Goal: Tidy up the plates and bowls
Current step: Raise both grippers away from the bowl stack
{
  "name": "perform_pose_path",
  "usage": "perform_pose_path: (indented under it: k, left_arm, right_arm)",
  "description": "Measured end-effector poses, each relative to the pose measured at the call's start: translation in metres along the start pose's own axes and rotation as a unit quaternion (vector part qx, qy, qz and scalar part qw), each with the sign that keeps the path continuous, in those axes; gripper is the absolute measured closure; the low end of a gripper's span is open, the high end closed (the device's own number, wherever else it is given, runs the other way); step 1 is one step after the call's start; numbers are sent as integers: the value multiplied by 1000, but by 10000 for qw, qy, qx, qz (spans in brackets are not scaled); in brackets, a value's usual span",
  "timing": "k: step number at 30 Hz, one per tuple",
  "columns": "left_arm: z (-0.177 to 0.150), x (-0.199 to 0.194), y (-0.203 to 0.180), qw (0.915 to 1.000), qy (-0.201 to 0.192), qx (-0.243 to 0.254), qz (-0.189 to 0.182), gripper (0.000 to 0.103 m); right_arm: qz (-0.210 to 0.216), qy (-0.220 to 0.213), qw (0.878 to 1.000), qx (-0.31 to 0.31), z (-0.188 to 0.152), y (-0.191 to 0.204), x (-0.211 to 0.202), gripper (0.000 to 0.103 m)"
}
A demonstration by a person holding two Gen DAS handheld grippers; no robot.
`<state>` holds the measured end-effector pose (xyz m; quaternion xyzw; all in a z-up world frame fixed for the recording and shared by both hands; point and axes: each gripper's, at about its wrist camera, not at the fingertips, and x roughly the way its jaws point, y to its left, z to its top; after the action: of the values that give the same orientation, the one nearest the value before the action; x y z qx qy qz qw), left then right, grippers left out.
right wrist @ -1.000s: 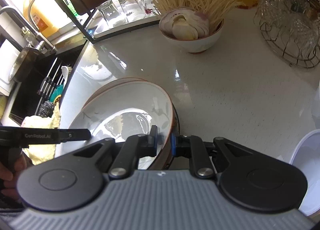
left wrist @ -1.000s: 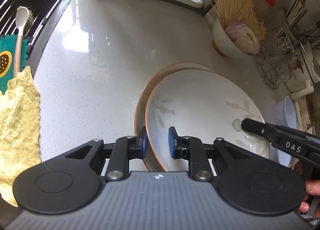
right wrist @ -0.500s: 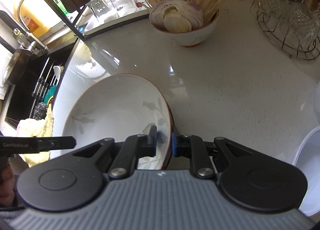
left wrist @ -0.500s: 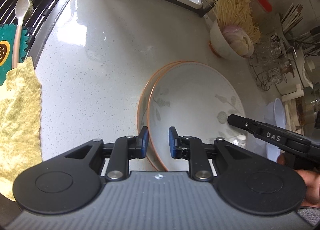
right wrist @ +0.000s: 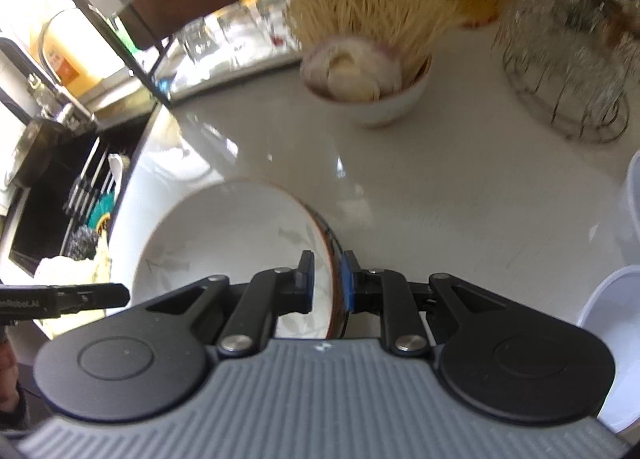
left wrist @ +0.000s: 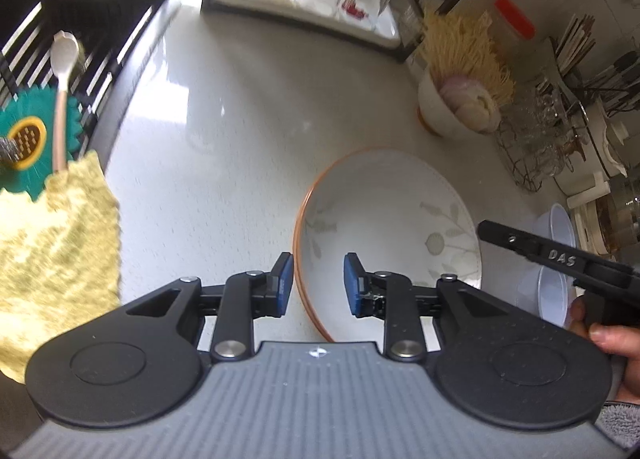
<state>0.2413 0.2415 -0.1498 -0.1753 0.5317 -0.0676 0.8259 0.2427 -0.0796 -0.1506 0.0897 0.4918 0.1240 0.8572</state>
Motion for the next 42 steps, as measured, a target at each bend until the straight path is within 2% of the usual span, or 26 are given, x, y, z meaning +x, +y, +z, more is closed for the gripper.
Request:
perform_pose_path:
  k: [7, 9, 14, 20, 23, 28, 34, 42]
  left_arm:
    - [4, -44, -26, 9976, -647, 171, 182, 68]
    - [4, -63, -34, 9952, -963, 111, 154, 68]
    - [1, -97, -62, 9889, -1449, 229, 235, 68]
    - [-13, -131, -100, 9821, -1839, 359, 169, 68]
    - [-23, -142, -120, 9783, -1992, 505, 265, 68]
    - [-40, -147, -141, 9760, -2043, 665, 343, 68]
    - [-59, -144, -160, 9763, -2042, 614, 373, 68]
    - [-102, -138, -192, 9770, -2002, 605, 425, 66]
  right_arm:
    - [301, -533, 9980, -156, 17, 11, -45, 85]
    - [279, -740, 9965, -272, 19, 16, -61, 85]
    - [409, -1091, 9918, -518, 22, 26, -97, 85]
    - [484, -1501, 9851, -691, 18, 30, -143, 85]
    - [548, -1656, 9822, -695, 15, 27, -162, 85]
    - [663, -1725, 9798, -766, 6, 18, -187, 85]
    - [637, -1737, 9790, -859, -13, 1, -205, 85]
    - [662, -1718, 9779, -990, -43, -27, -220, 85]
